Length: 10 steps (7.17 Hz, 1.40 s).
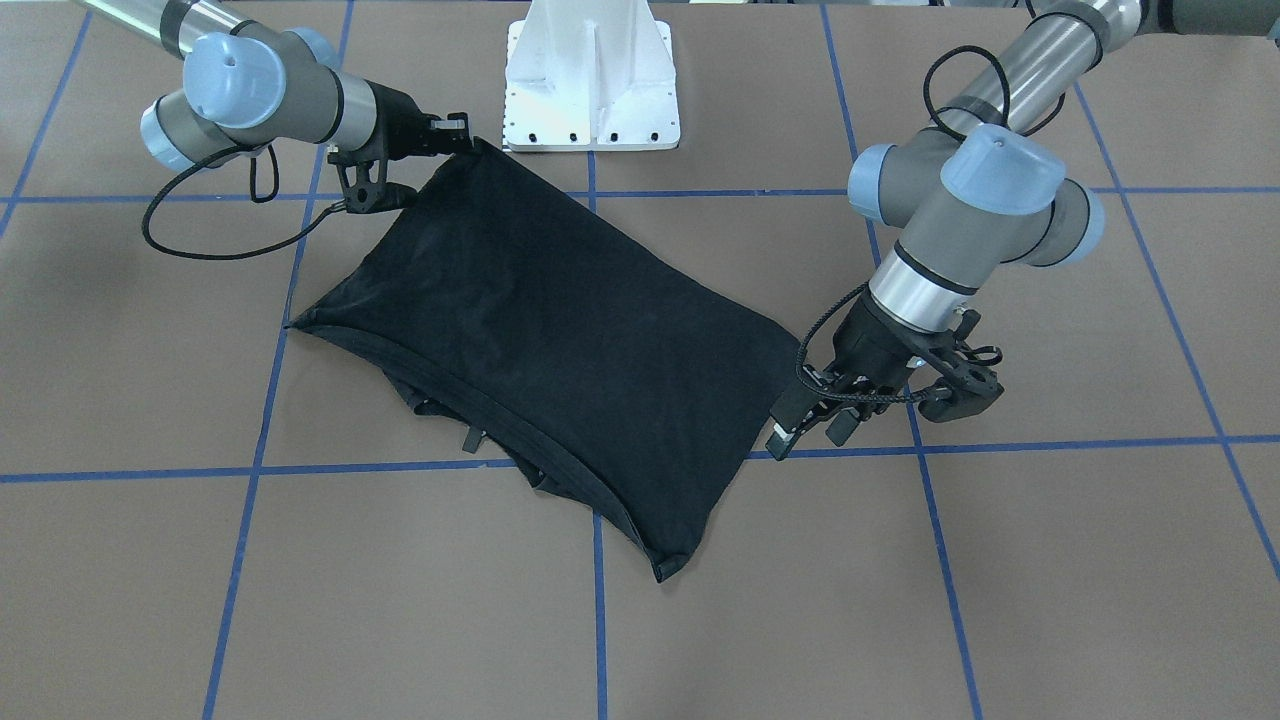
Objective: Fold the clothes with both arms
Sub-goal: 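Pull the corner toward the robot with right gripper while left approaches far corner, then grasp the shirt's far corner with the left gripper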
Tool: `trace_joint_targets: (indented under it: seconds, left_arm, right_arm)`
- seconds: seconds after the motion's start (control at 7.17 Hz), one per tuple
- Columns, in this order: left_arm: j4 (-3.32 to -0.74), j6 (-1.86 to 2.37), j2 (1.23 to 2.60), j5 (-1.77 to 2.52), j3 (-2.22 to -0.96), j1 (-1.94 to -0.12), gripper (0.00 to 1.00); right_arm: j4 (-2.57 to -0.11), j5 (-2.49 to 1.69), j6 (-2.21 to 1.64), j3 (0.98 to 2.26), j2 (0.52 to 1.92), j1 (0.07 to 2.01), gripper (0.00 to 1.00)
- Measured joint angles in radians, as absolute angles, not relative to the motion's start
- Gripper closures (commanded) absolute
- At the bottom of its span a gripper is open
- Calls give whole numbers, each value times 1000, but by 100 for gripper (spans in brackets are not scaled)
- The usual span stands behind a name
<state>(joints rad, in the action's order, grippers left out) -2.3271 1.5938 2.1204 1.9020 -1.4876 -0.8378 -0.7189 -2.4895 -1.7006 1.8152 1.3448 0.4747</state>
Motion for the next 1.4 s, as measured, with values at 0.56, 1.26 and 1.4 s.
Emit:
trace_joint_targets:
  seconds: [0.56,1.26,1.4]
  left_arm:
    - [-2331,1592,2110,1906,-1502,-821,0]
    - [-2337,1598,1938,1914,-1634,-720,0]
    - [-2333,1601,1900,1912,-1659,-691,0]
  right_arm:
    - [-711,-2508,-1775,1834,1341,406,0]
    - [-701,-2365,-1780,1833,1342,550,0]
    - [-701,-2337,-1779,1831,1342,581,0]
